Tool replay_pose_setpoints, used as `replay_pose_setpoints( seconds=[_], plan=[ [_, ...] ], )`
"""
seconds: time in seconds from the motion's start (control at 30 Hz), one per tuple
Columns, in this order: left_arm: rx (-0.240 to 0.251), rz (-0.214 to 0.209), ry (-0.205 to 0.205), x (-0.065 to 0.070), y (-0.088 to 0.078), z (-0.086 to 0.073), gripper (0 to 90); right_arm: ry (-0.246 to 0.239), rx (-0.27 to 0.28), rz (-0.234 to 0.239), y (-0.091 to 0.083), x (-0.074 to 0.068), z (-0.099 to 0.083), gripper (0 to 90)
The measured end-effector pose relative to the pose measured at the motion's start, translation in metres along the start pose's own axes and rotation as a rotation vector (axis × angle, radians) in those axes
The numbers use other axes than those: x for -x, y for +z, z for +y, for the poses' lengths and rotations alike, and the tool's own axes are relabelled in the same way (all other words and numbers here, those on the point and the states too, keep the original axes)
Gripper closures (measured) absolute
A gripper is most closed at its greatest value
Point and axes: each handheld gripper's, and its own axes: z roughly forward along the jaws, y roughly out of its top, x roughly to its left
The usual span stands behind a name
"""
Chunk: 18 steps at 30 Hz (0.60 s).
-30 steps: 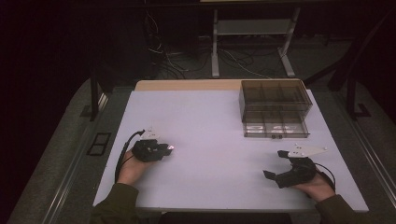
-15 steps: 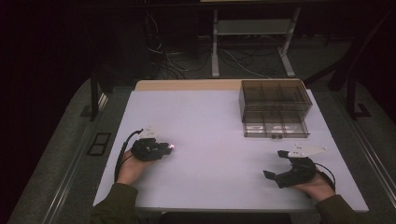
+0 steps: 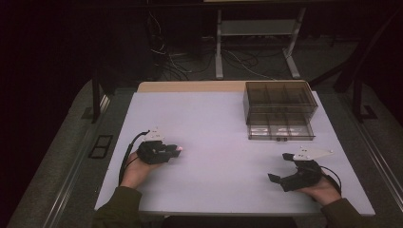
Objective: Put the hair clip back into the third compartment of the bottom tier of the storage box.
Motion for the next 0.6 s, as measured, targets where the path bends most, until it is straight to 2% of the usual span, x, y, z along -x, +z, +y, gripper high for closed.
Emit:
replay_pose_setpoints(
  seconds=[0.23,0.6],
  plan=[
    [0.002,-0.049,0.039,0.012,0.004,0.011,68.1,-0.001,0.0,0.002,0.0,0.0,0.0,0.2],
    [0.019,-0.112,0.073,0.028,0.011,0.027,68.2,0.0,0.003,0.001,0.0,-0.001,0.0,0.2]
  ],
)
